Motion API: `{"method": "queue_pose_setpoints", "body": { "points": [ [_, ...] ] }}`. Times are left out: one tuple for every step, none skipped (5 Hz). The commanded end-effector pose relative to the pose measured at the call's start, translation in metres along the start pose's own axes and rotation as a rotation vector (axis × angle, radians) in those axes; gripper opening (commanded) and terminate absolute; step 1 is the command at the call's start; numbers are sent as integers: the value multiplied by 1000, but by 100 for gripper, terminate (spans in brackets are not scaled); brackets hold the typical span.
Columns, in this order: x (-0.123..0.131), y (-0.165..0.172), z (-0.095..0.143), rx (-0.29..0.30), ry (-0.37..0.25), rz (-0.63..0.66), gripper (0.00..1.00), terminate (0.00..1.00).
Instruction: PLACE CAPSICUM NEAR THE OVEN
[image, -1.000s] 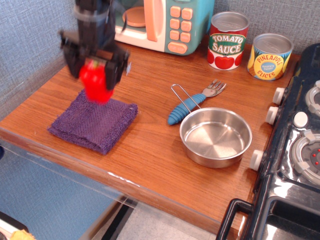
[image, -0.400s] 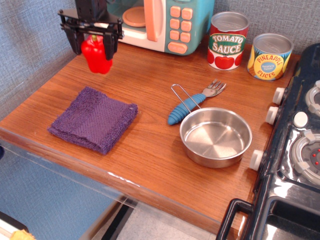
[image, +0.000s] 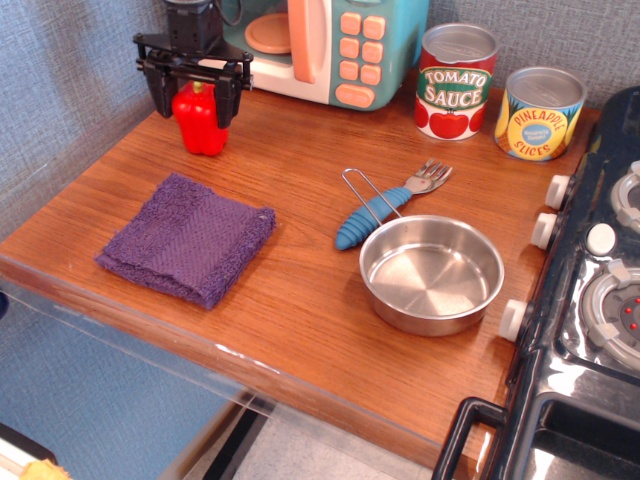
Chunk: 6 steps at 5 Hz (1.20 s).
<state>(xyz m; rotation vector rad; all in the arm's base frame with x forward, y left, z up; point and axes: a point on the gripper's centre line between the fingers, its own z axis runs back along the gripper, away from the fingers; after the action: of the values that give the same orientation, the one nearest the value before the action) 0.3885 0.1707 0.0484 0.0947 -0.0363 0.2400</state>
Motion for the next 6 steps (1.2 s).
{"method": "queue_pose_setpoints", "body": {
  "points": [
    [2, -2, 22, -2, -54, -23, 100, 0],
    [2, -4, 38, -1, -89, -20, 100, 0],
    [3, -3, 61, -13, -142, 6, 100, 0],
    [-1, -5, 91, -13, -209, 10, 100, 0],
    [-15, -13, 111, -21, -249, -8, 100, 0],
    [-33, -31, 117, -42, -244, -72, 100, 0]
  ]
}}
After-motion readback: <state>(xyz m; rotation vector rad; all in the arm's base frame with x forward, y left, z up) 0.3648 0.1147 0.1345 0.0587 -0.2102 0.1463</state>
